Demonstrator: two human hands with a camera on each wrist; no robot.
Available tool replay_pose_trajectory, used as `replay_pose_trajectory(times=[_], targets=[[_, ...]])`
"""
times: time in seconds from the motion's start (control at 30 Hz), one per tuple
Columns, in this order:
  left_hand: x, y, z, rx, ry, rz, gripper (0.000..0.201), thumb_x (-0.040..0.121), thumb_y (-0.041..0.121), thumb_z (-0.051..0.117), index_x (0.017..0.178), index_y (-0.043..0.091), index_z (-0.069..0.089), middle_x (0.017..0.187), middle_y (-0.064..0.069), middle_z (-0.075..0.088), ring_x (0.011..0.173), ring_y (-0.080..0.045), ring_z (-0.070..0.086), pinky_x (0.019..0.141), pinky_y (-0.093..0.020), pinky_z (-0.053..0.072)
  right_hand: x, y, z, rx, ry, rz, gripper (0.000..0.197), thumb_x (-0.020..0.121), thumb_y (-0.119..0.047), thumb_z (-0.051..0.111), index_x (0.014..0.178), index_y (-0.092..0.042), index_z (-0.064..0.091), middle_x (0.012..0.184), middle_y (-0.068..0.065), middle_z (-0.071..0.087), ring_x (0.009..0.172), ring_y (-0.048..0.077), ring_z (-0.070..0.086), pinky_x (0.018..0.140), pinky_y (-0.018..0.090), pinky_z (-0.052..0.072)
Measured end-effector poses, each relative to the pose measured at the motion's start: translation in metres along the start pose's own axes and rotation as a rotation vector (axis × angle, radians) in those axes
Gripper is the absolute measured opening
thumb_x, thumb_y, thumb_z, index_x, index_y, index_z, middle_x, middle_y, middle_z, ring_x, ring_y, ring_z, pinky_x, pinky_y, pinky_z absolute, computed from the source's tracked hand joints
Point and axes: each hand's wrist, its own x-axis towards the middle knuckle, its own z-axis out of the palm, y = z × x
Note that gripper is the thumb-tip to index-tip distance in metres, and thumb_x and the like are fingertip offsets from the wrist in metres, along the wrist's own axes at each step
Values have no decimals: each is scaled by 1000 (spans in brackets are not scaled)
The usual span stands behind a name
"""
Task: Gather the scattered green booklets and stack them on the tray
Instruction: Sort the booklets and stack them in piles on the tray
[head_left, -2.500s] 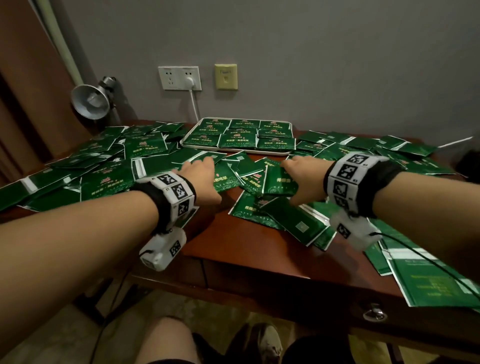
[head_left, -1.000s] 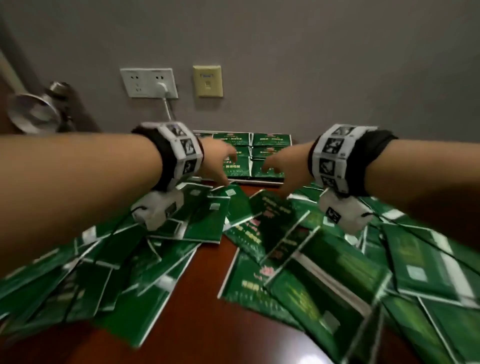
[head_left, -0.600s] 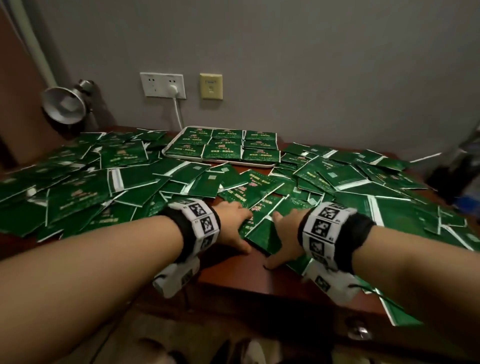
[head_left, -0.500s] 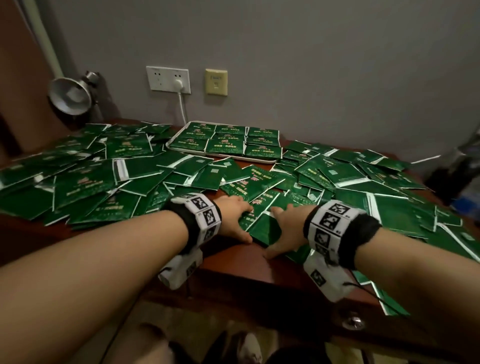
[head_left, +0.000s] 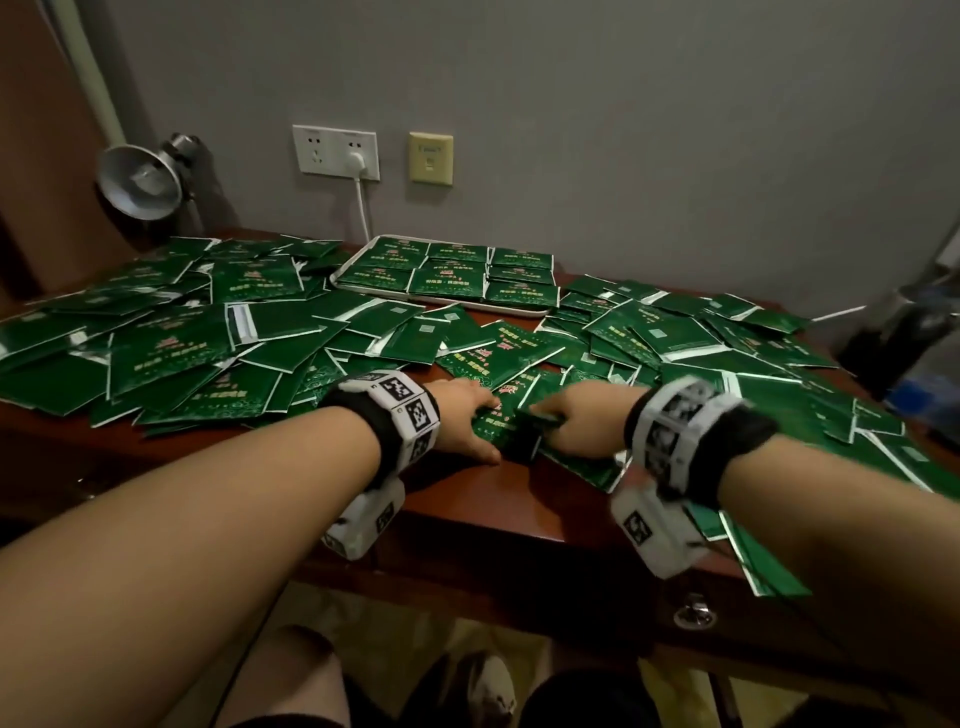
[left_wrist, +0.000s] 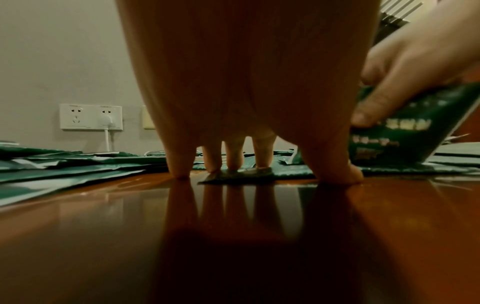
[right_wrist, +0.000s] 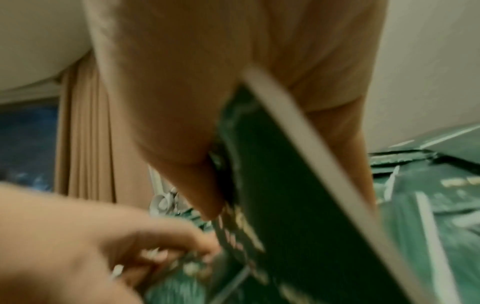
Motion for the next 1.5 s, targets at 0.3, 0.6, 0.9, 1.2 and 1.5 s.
replay_pose_trajectory(times=[0.3,0.6,0.9,1.2,1.5], targets=[[0,1,1,3,18,3,79,84,53,67,148,20,35,144,-5,43,128,-24,46,103,-32,41,15,22,-22,67,187,218,51,85,-45,67,121,-10,61,115,7,66,100,23,63,79,29,52],[1,-4,0,23,66,-15,63,73,70,65,115,24,53,115,-5,50,114,-25,44,88,-35,41,26,12,3,41,12,201,57,72,-64,71,95,-13,58,97,2,65,83,19,58,70,26,46],[7,-1,-7,-7,27,57,103,72,54,77,153,21,21,153,-3,32,139,-26,25,112,-39,29,24,22,-10,175,171,300,33,94,-39,55,105,-8,62,81,2,57,81,19,58,65,26,46],[34,-1,-14,45,96,16,86,69,62,75,138,19,47,135,-2,49,127,-28,37,104,-37,37,25,36,-13,531,212,438,49,80,-23,76,116,2,52,101,12,64,96,26,64,82,36,57],[29,-7,-34,-299,328,55,6,84,21,68,86,26,66,94,-2,68,90,-18,64,81,-36,55,22,41,-25,783,320,422,19,88,-22,61,97,-6,64,80,6,66,68,16,62,53,25,49]])
